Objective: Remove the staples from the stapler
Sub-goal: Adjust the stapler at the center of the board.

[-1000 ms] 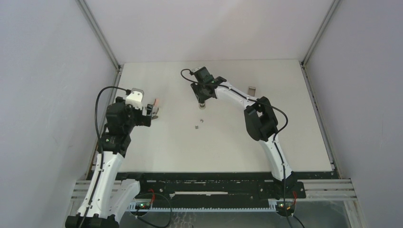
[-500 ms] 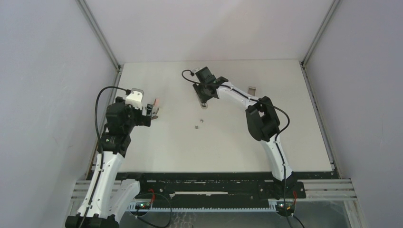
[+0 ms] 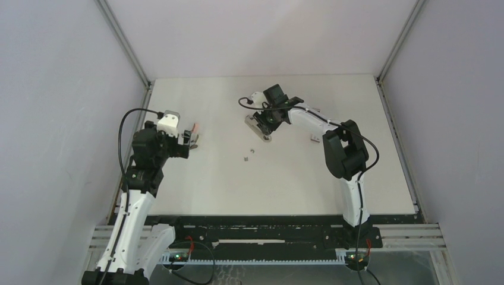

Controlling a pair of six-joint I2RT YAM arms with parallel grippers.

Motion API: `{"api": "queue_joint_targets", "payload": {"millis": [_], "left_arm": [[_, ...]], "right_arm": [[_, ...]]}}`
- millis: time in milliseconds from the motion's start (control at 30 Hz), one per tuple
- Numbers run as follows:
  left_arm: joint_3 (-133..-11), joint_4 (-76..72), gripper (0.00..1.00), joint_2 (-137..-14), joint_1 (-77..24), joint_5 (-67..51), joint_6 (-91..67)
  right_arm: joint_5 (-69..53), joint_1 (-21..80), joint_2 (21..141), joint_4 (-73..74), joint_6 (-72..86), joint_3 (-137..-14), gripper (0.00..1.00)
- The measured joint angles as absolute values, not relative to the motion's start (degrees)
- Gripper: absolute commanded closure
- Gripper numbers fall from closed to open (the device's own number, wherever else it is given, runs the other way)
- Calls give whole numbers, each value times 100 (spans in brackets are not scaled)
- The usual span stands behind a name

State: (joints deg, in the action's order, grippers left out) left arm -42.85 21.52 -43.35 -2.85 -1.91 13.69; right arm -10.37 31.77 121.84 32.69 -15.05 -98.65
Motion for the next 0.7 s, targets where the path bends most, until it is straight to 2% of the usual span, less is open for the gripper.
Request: {"api": "queue_joint_targets", "payload": {"millis": [333,700], "left_arm": [[-4285,2156,0,-4261,-285,-495,1374],[-4285,2200,0,-4182,-285,-794,1420]], "right_arm": [[-2134,3050,12011,3437,-2958,-9603,75],[-2552,3050,12132,3881,-3505,-10178,55]]}}
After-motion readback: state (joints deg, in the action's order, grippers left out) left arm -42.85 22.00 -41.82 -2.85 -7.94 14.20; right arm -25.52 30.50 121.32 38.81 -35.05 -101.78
